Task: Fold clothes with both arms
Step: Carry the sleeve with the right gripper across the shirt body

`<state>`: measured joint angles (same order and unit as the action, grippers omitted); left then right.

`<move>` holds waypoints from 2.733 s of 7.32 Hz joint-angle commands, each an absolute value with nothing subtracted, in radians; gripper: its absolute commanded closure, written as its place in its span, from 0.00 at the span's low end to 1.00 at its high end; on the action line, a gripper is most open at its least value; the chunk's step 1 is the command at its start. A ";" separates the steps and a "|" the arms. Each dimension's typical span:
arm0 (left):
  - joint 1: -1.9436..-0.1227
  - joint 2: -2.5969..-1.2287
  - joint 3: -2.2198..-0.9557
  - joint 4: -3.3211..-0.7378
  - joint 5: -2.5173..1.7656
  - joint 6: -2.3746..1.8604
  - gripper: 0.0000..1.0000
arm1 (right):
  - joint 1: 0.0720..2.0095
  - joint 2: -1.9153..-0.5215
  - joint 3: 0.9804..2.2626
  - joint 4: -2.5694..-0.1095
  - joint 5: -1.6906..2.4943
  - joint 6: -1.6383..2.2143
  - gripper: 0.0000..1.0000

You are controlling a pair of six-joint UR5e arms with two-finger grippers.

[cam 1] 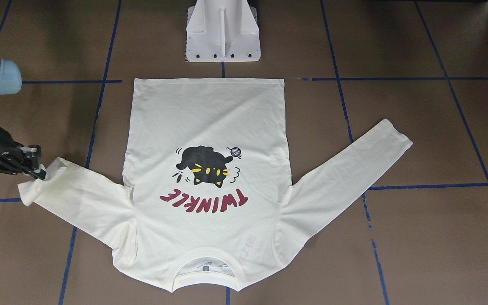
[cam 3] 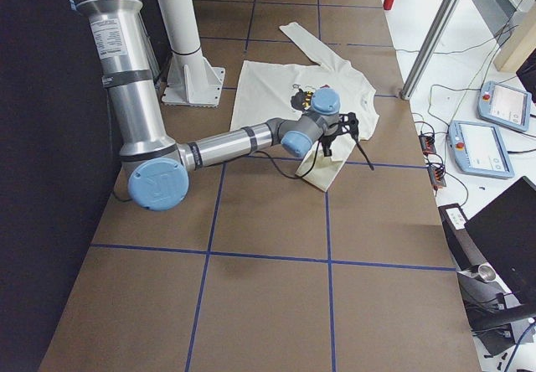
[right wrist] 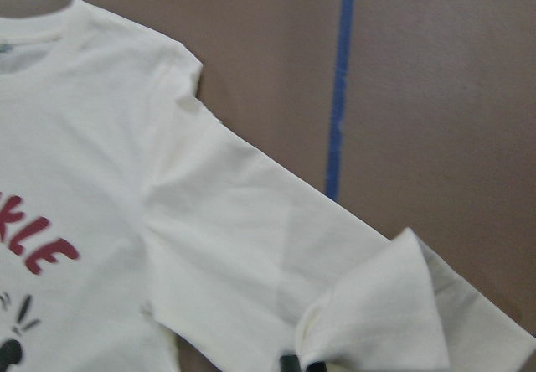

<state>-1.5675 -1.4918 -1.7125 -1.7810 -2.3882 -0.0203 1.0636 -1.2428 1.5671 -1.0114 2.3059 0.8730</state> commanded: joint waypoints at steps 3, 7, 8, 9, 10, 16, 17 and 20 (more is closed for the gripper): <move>-1.568 -1.493 -1.687 -1.789 -2.388 -0.020 0.00 | 0.894 -0.629 1.233 -1.026 2.288 1.032 1.00; -1.568 -1.491 -1.681 -1.789 -2.388 -0.020 0.00 | 0.694 -0.568 1.206 -0.958 2.090 1.031 1.00; -1.568 -1.490 -1.683 -1.789 -2.388 -0.020 0.00 | 0.658 -0.571 1.201 -0.916 2.045 1.032 1.00; -1.568 -1.489 -1.680 -1.789 -2.388 -0.020 0.00 | 0.646 -0.574 1.198 -0.873 2.039 1.034 1.00; -1.566 -1.491 -1.672 -1.790 -2.388 -0.020 0.00 | 0.635 -0.583 1.198 -0.836 2.039 1.034 1.00; -1.522 -1.502 -1.678 -1.891 -2.372 -0.183 0.00 | 0.601 -0.574 1.216 -1.010 1.940 1.085 0.00; -1.444 -1.496 -1.686 -2.014 -2.305 -0.418 0.00 | 0.648 -0.575 1.257 -1.192 1.974 1.068 0.00; -1.083 -1.384 -1.823 -2.212 -2.116 -1.052 0.00 | 0.840 -0.661 1.385 -1.573 2.111 0.820 0.00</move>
